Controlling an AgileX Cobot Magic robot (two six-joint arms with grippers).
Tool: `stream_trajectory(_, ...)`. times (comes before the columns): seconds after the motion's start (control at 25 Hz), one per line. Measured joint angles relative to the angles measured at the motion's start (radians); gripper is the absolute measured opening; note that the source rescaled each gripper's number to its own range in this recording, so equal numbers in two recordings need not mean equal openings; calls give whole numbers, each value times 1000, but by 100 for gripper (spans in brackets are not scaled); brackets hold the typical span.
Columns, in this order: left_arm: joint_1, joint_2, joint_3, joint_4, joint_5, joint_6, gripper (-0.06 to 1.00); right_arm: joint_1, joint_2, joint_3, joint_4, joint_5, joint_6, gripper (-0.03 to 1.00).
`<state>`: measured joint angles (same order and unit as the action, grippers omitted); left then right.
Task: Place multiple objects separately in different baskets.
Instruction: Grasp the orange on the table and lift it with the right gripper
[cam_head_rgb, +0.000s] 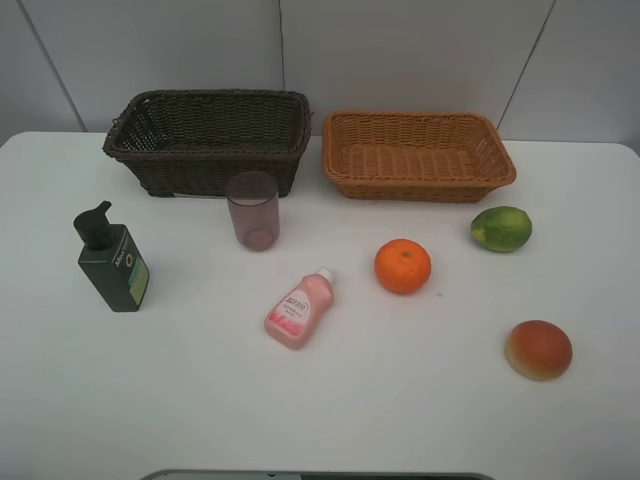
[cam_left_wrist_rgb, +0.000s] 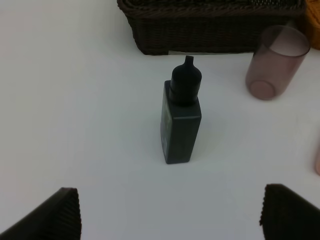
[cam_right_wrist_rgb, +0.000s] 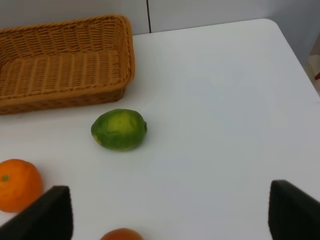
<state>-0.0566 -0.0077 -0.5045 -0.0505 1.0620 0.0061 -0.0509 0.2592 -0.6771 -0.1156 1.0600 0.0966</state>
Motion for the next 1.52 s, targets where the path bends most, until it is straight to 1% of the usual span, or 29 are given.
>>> stream_trajectory(0.12,0,0,0,0,0,0,92,0,141,-98,0,-2,0,60)
stream_trajectory(0.24,0,0,0,0,0,0,92,0,276,-170,0,-27,0,60)
stream_trajectory(0.28,0,0,0,0,0,0,92,0,320,-183,0,-50,0,60)
stream_trajectory(0.44,0,0,0,0,0,0,92,1,481,-191,6,-197,0,60)
stream_trajectory(0.52,0,0,0,0,0,0,92,16,550,-191,31,-237,0,60)
stream_trajectory(0.6,0,0,0,0,0,0,92,66,610,-191,63,-243,0,60)
stream_trajectory(0.72,0,0,0,0,0,0,92,180,697,-191,87,-268,0,60)
stream_trajectory(0.84,0,0,0,0,0,0,92,275,795,-191,109,-300,0,60)
stream_trajectory(1.08,0,0,0,0,0,0,92,425,1013,-198,148,-343,4,60)
stream_trajectory(1.16,0,0,0,0,0,0,92,470,1079,-225,152,-348,32,60)
stream_trajectory(1.28,0,0,0,0,0,0,92,523,1185,-281,151,-349,130,60)
stream_trajectory(1.32,0,0,0,0,0,0,92,536,1215,-303,146,-342,159,63)
stream_trajectory(1.4,0,0,0,0,0,0,92,562,1289,-345,125,-316,223,75)
stream_trajectory(1.48,0,0,0,0,0,0,92,581,1355,-391,97,-273,263,89)
stream_trajectory(1.52,0,0,0,0,0,0,92,589,1388,-410,81,-253,274,93)
